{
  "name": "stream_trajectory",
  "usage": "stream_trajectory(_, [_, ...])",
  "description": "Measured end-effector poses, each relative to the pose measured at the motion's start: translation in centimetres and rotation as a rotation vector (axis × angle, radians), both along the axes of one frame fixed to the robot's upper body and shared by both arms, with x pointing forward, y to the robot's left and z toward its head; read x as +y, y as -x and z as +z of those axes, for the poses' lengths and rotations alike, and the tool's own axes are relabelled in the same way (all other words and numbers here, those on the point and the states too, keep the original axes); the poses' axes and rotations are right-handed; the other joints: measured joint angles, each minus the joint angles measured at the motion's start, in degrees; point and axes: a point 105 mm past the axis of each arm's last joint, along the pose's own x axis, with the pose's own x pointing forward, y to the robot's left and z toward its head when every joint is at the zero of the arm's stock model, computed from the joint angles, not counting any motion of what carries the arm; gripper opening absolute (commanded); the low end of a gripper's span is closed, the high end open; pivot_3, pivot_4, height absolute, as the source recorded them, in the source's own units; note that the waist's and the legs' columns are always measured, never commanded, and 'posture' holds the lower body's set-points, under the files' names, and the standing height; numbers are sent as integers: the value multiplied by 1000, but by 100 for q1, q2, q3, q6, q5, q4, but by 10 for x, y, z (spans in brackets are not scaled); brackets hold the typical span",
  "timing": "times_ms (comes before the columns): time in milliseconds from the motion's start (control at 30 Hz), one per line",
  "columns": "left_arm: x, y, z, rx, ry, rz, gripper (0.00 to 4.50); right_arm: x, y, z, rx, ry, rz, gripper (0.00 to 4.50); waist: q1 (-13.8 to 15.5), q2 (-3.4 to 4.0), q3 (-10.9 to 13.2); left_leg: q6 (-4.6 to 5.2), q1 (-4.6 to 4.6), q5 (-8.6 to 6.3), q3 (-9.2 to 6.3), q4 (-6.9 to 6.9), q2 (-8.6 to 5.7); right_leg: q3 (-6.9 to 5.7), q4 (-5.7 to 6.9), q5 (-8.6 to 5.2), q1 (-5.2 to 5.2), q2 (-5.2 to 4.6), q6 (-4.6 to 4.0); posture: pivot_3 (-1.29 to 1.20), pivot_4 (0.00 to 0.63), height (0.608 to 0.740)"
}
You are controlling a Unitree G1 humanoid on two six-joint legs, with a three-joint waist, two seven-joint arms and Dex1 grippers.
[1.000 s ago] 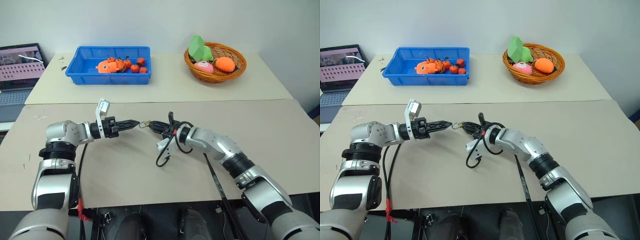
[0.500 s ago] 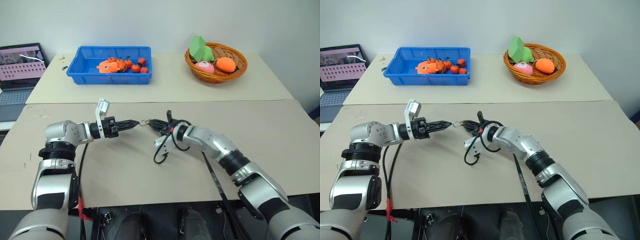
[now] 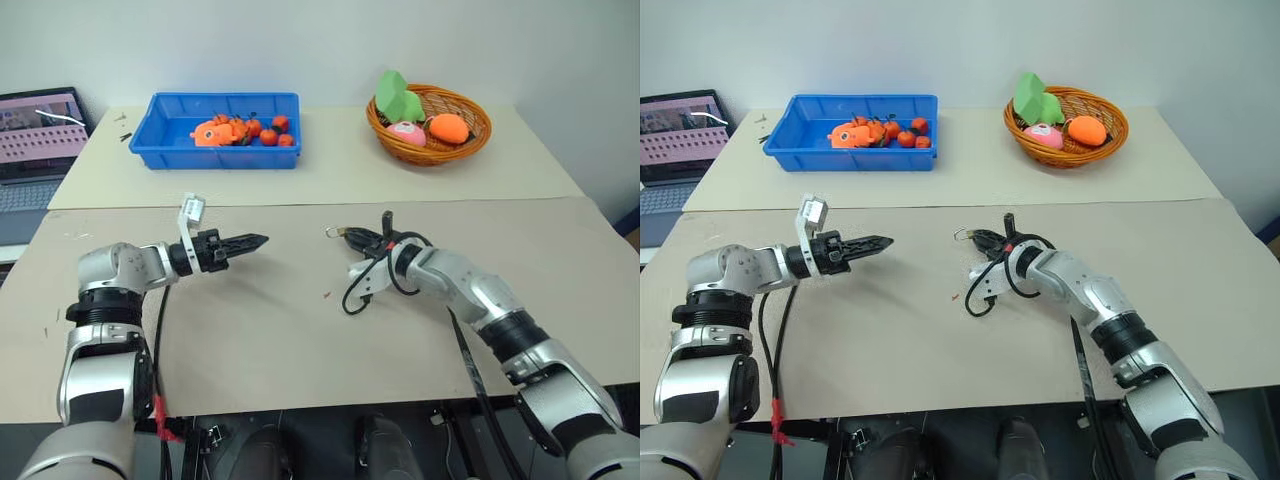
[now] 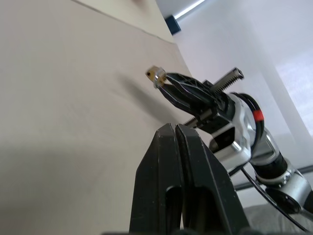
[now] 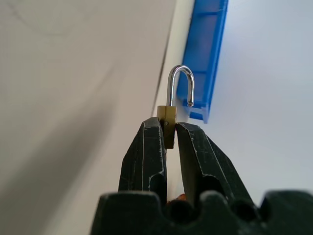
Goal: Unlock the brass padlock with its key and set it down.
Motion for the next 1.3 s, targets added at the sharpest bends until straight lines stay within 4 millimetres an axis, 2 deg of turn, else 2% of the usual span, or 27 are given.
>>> stream_trajectory(100, [1, 2, 9, -39, -15, -4, 91, 6, 11, 21, -50, -25, 20, 117, 22, 0, 0, 0, 1, 0, -1, 0, -1, 0, -1, 0, 1, 0, 0, 0, 150, 684])
stream_trajectory(167, [0, 3, 8, -39, -19, -11, 91, 15, 20, 25, -56, -24, 55, 117, 33, 0, 0, 0, 2, 0, -1, 0, 0, -1, -1, 0, 2, 0, 0, 0, 150, 684])
stream_trajectory(267, [-5, 3, 4, -28, -27, -27, 91, 40, 41, 15, 3, -35, 151, 117, 43, 0, 0, 0, 1, 0, 0, 0, -3, -1, 0, 0, 2, 0, 0, 0, 150, 684])
stream_trajectory(400, [-11, 3, 0, -17, -30, -46, 91, 59, 52, 0, 56, -20, 218, 117, 48, 0, 0, 0, 1, 0, -1, 3, -2, -2, 1, 0, 3, 0, 0, 0, 150, 684])
stream_trajectory(567, [-14, 2, 3, -24, -34, -57, 91, 68, 38, -11, 77, 0, 203, 117, 46, 0, 0, 0, 2, 0, -2, 3, -3, -2, 1, 0, 2, 0, 0, 0, 150, 684])
stream_trajectory(767, [-13, 2, 3, -24, -39, -58, 91, 71, 28, -7, 60, -11, 198, 117, 26, 0, 0, 0, 0, 0, -1, 1, -3, -3, -1, 0, 1, 1, 0, 0, 150, 684])
stream_trajectory(1067, [-9, 2, -1, -1, -33, -45, 91, 74, 37, 0, 29, 7, 244, 117, 29, 0, 0, 0, 1, 0, -2, 1, -3, -3, 0, 0, 2, 1, 0, 0, 150, 684])
stream_trajectory(1300, [-10, 1, -2, 3, -30, -44, 91, 71, 42, -4, 49, 29, 245, 117, 27, 0, 0, 0, 2, 0, -1, 1, -2, -3, 1, 0, 2, 1, 0, 0, 150, 684])
